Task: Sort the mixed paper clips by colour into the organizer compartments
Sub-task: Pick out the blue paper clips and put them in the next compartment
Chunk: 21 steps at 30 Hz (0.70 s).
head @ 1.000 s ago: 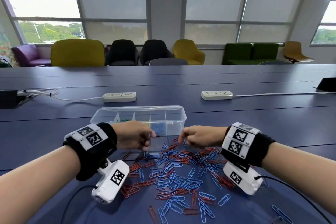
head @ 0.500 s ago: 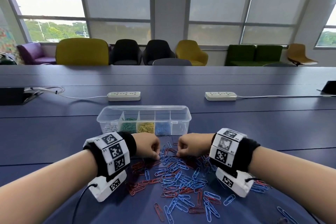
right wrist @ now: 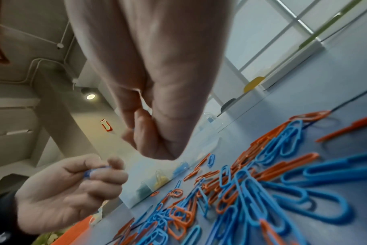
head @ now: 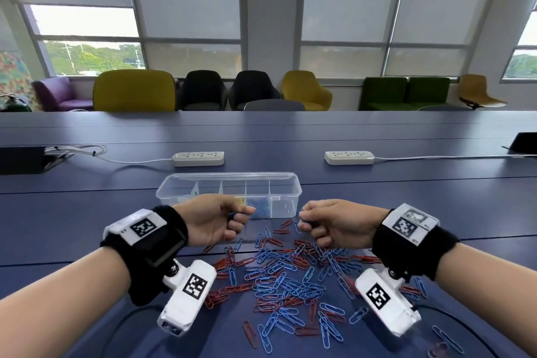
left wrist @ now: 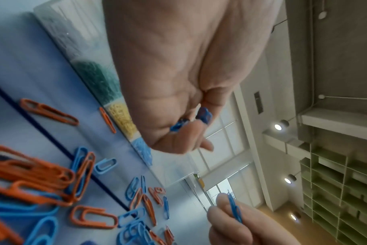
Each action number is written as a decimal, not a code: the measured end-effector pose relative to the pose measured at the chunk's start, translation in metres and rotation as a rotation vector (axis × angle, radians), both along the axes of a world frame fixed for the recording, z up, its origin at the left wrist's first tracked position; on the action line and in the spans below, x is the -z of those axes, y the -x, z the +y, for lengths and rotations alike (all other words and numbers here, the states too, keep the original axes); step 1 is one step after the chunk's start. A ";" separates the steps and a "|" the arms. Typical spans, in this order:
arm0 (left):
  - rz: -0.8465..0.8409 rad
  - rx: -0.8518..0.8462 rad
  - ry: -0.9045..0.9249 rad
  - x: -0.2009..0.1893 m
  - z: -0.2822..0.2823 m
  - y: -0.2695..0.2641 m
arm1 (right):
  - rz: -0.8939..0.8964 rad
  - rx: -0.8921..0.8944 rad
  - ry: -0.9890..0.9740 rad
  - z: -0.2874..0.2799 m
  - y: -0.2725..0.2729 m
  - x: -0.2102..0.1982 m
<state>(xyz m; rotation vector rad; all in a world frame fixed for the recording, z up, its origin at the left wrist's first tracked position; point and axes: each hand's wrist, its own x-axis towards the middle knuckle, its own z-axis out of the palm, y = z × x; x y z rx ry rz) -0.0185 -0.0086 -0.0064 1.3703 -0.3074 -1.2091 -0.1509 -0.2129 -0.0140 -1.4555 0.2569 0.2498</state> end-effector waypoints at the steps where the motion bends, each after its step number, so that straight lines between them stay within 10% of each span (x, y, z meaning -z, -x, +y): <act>1: 0.041 -0.018 -0.018 0.001 0.000 0.001 | -0.004 0.027 -0.016 -0.002 0.001 0.000; 5: -0.133 -0.044 -0.192 0.005 -0.004 0.000 | 0.015 0.063 0.086 -0.015 0.000 -0.002; 12: -1.202 0.368 -0.821 0.009 -0.015 -0.009 | 0.248 0.060 0.613 -0.015 -0.027 -0.002; 16: -1.263 0.419 -0.873 0.017 -0.019 -0.008 | 0.281 -0.155 1.181 -0.006 -0.044 0.001; 21: -1.247 0.480 -0.829 0.017 -0.024 -0.007 | 0.237 -0.253 1.339 0.003 -0.054 0.008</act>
